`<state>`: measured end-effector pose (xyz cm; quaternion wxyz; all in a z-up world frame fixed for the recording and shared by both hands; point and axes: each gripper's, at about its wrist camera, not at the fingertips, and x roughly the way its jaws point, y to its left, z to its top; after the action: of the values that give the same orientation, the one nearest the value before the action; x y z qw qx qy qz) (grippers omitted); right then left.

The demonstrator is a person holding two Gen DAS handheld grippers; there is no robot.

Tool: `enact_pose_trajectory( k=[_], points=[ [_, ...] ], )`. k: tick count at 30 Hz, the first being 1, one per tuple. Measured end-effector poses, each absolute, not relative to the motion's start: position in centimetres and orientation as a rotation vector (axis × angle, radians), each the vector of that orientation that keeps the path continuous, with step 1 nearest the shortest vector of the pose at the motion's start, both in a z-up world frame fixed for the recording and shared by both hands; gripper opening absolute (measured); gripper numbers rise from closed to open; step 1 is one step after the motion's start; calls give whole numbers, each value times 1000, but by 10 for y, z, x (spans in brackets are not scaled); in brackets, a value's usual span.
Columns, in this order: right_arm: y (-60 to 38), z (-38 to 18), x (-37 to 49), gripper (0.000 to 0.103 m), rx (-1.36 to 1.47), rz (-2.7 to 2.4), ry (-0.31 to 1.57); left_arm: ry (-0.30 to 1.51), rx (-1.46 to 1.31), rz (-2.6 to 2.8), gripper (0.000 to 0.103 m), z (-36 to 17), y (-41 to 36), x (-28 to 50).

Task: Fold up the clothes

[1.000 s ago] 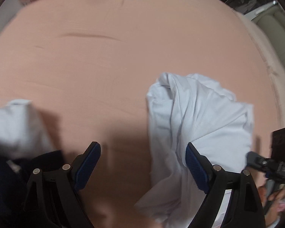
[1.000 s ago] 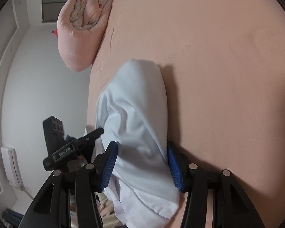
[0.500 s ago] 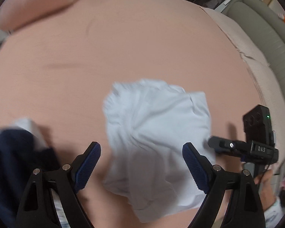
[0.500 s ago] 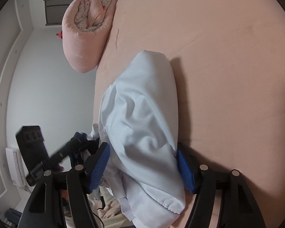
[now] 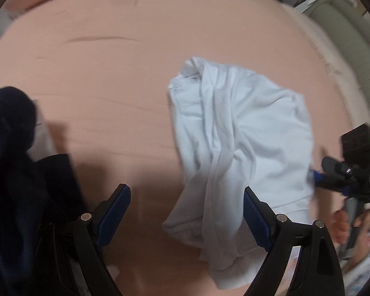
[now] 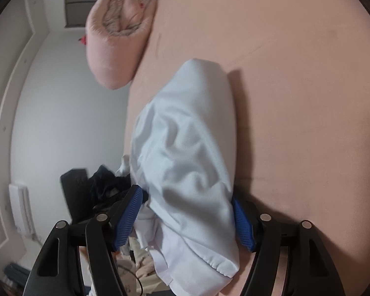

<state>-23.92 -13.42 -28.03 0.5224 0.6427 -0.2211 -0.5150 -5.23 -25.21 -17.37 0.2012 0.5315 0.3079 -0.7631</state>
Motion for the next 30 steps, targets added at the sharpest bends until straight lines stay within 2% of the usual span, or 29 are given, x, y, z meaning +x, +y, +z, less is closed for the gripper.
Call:
enact_pose_trajectory(
  k=[6,11,18,21,30],
  points=[
    [-123,-278,-237,77,1504,-1184,-625,1193,1398,-2239,88,-194,-257,-49],
    [-121,-286,-241,77,1501,-1118,-729,1273,1382,-2247,91,-207,-256,-56],
    [-123,-298,-241,77,1511,-999,-889,1526,1307,-2252,95,-199,-268,-45],
    [-129,-302,-236,78,1519,-965,-941,1751,1253,-2246,95,-210,-271,-48],
    [-115,-318,-232,76,1463,-939,-1089,1757,1104,-2266,97,-212,-266,-37]
  ],
)
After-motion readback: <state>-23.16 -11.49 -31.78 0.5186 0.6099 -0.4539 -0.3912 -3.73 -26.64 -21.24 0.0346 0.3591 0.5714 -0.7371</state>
